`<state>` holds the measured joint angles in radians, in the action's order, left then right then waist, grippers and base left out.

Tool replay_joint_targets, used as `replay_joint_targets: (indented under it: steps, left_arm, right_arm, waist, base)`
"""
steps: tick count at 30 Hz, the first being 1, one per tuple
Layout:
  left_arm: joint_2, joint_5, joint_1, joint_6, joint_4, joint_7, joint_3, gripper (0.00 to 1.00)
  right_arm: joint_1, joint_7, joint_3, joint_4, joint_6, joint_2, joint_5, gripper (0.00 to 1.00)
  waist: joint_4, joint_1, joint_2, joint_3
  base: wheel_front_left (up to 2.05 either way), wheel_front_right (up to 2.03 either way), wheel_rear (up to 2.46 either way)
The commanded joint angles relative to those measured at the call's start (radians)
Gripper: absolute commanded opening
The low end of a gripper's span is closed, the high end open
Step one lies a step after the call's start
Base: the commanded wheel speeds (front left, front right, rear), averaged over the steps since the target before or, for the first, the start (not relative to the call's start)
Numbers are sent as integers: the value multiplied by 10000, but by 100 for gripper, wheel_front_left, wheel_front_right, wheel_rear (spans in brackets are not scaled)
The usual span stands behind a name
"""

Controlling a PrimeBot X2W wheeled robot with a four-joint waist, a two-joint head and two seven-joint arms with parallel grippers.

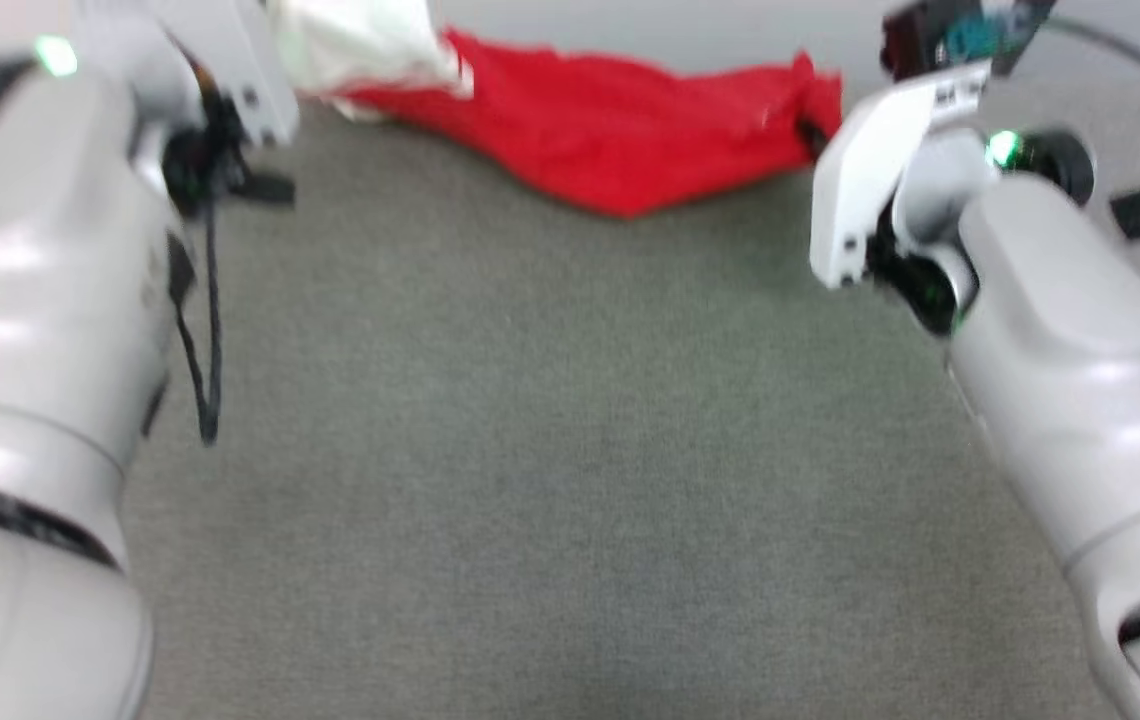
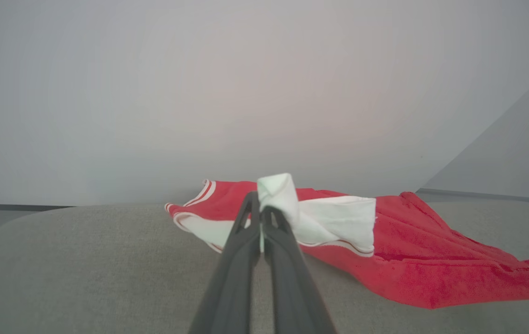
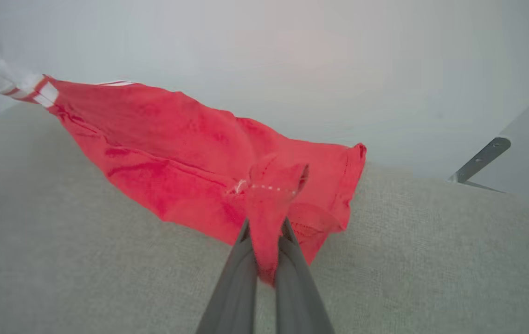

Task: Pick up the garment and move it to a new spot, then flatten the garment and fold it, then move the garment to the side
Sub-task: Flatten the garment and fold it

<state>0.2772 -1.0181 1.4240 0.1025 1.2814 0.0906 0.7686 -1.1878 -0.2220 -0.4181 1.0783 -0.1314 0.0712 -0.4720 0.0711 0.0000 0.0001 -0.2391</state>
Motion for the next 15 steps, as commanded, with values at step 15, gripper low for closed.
replay_joint_targets:
  steps: [15]
  left_arm:
    - [912,-753,-4933,-176,-2630,-774,-166,0]
  right_arm:
    - [5093,-2991,-196,-5343,16,3462,-2891,0]
  waist:
    - [-811,0,-1,2292]
  base:
    - [0,0,0]
